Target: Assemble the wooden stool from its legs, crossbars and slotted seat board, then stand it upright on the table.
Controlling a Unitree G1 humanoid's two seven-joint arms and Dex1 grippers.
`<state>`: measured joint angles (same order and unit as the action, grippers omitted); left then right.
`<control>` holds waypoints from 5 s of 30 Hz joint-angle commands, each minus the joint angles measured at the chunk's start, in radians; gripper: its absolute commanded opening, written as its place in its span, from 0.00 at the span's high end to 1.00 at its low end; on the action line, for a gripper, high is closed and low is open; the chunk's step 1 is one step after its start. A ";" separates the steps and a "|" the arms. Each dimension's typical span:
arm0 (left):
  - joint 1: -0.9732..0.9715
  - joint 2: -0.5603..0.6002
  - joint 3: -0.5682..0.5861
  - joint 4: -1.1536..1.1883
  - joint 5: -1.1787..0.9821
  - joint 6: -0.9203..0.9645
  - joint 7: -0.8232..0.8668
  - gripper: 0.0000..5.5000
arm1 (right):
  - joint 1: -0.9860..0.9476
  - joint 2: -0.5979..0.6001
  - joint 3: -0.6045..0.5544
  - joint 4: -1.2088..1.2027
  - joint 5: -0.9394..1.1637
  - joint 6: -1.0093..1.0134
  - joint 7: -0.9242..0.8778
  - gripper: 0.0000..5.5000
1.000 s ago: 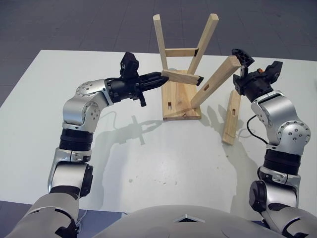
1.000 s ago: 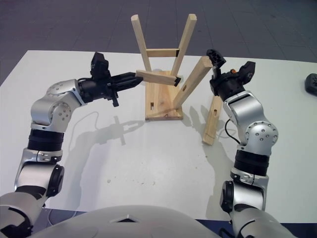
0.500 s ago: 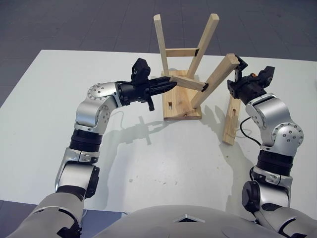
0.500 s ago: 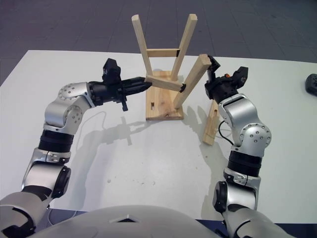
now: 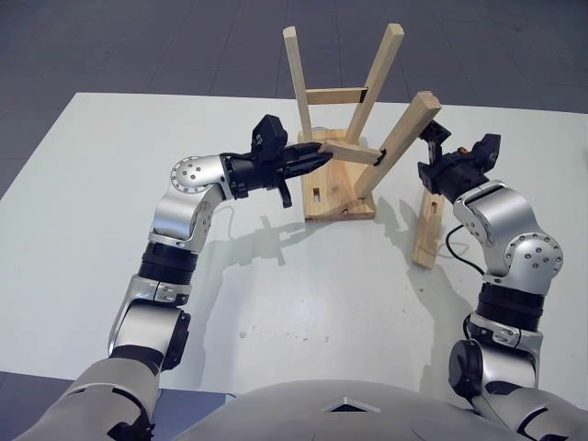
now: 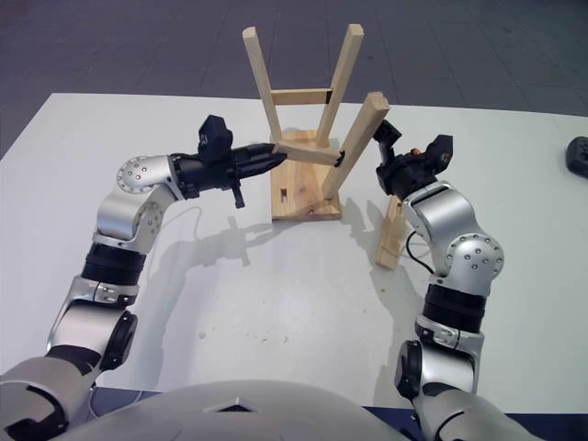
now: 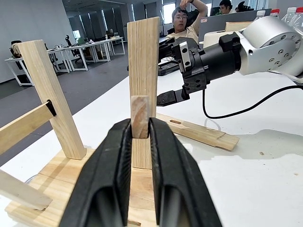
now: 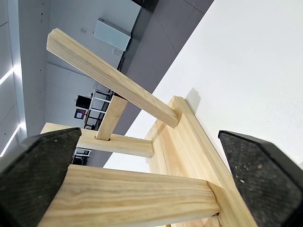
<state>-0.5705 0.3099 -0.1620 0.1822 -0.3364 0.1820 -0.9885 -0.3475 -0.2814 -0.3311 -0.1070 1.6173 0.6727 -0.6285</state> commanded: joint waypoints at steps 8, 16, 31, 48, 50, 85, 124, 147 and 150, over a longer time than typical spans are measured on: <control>0.049 -0.029 0.011 -0.039 -0.018 0.075 0.062 0.92 | 0.003 -0.002 0.046 0.002 0.015 0.079 -0.002 0.02; 0.046 -0.010 0.036 -0.088 -0.035 0.110 0.061 0.92 | 0.007 0.001 0.049 0.001 0.008 0.083 -0.001 0.02; 0.027 0.015 0.088 -0.137 -0.057 0.134 0.077 0.92 | 0.019 0.007 0.046 -0.002 -0.009 0.088 0.012 0.02; 0.047 0.038 0.105 -0.215 -0.055 0.127 0.101 0.92 | 0.027 0.016 0.035 -0.003 -0.047 0.085 0.029 0.02; 0.046 0.042 0.112 -0.223 -0.057 0.129 0.106 0.92 | 0.027 0.018 0.034 -0.003 -0.050 0.085 0.029 0.02; -0.083 -0.079 0.380 -0.415 -0.532 0.448 0.483 0.92 | -0.132 -0.039 -0.046 -0.143 -0.371 -0.064 0.526 0.02; 0.049 0.034 0.049 -0.570 -0.234 0.260 0.336 0.92 | -0.185 0.016 0.053 -0.306 0.250 -0.231 0.200 0.02; -0.013 0.210 0.117 -0.145 -0.189 0.270 0.017 0.92 | -0.155 -0.190 0.050 -0.043 -0.164 -0.128 0.406 0.02; -0.039 0.213 0.088 -0.103 -0.174 0.269 -0.036 0.92 | -0.136 -0.238 0.140 -0.018 -0.437 -0.127 0.395 0.02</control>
<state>-0.5681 0.5188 -0.0467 0.0480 -0.5336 0.4462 -0.9797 -0.5030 -0.4757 -0.2614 -0.1485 1.3700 0.5323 -0.2256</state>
